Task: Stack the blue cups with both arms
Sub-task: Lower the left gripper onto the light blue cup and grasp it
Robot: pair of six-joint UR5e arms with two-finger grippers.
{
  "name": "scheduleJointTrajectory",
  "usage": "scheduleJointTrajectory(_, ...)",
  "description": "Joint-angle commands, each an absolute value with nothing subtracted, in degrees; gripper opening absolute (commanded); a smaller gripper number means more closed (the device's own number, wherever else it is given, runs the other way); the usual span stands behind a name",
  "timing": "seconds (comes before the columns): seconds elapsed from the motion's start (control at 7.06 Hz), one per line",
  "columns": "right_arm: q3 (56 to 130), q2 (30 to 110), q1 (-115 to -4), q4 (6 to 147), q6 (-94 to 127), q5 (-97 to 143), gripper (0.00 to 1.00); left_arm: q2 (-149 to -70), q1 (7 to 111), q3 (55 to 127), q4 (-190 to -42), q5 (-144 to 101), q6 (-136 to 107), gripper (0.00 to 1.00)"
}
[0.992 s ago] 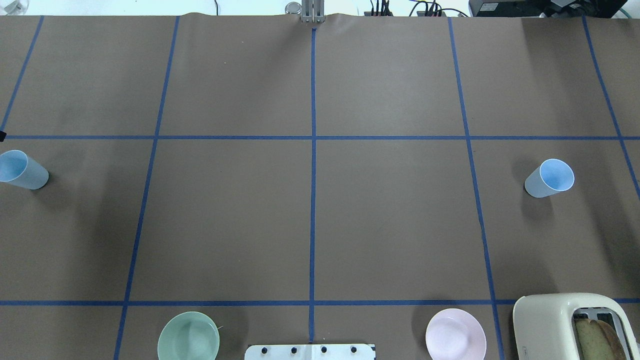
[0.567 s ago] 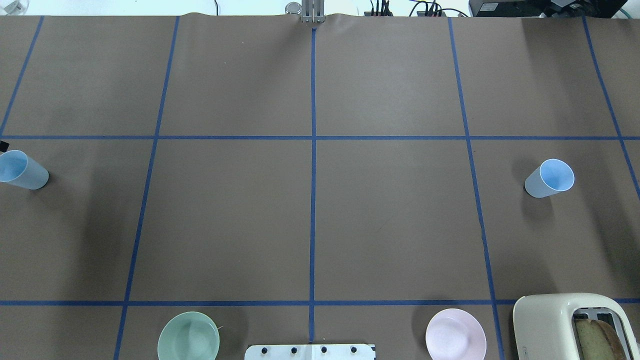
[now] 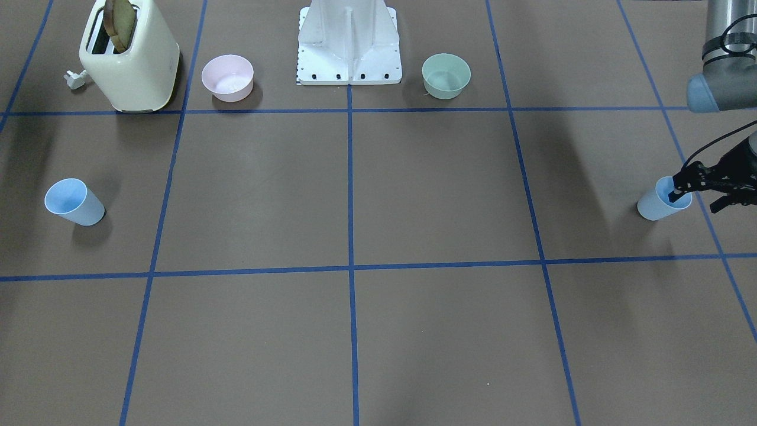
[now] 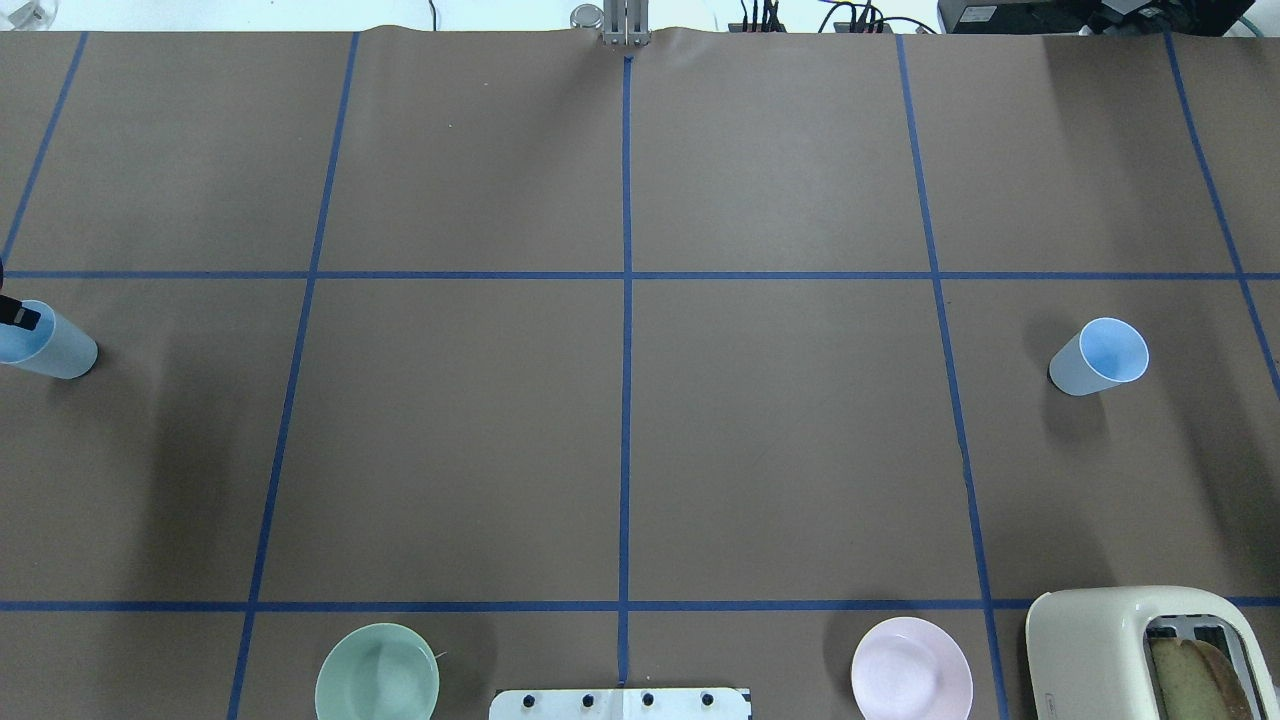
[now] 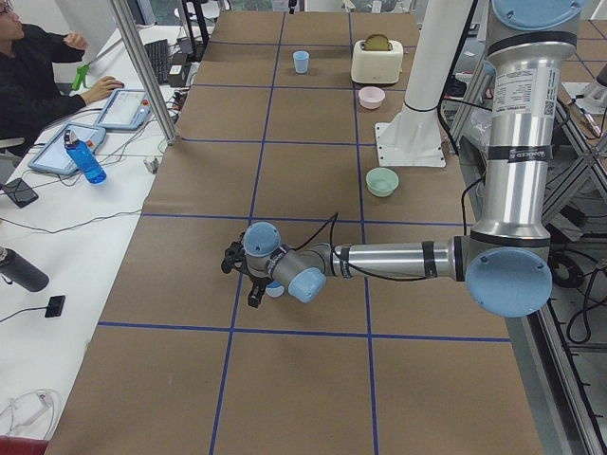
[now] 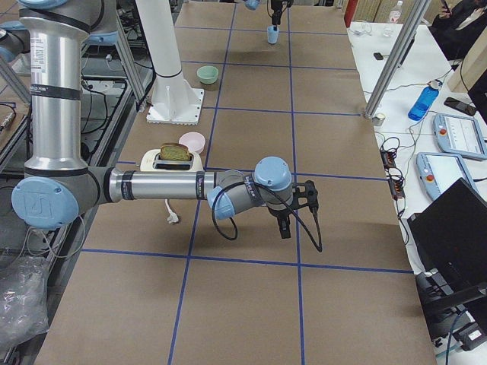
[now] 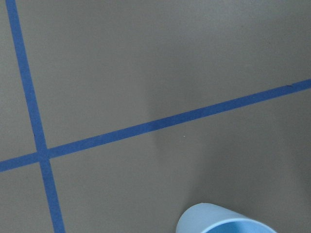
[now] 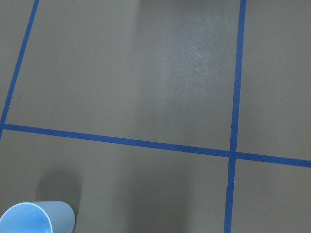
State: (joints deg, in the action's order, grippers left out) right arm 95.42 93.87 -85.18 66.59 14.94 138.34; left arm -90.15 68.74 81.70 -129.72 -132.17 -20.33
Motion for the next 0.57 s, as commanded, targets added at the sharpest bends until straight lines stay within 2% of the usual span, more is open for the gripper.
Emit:
scheduleJointTrajectory(0.0,95.4,93.7,-85.2,66.6,14.9,138.3,1.00,-89.9,67.0,81.7,-130.0,-130.8,-20.0,0.63)
scheduleJointTrajectory(0.14,95.4,93.4,-85.3,66.6,14.9,138.3,1.00,-89.8,67.0,81.7,-130.8,-130.7,-20.0,0.29)
scheduleJointTrajectory(0.28,95.5,93.4,-85.2,66.6,14.9,138.4,1.00,-89.8,66.9,81.7,-130.8,-130.8,-20.0,0.00)
scheduleJointTrajectory(0.42,95.5,93.3,-85.2,66.6,14.9,138.4,1.00,-89.8,66.9,81.7,-130.8,-130.9,-20.0,0.00)
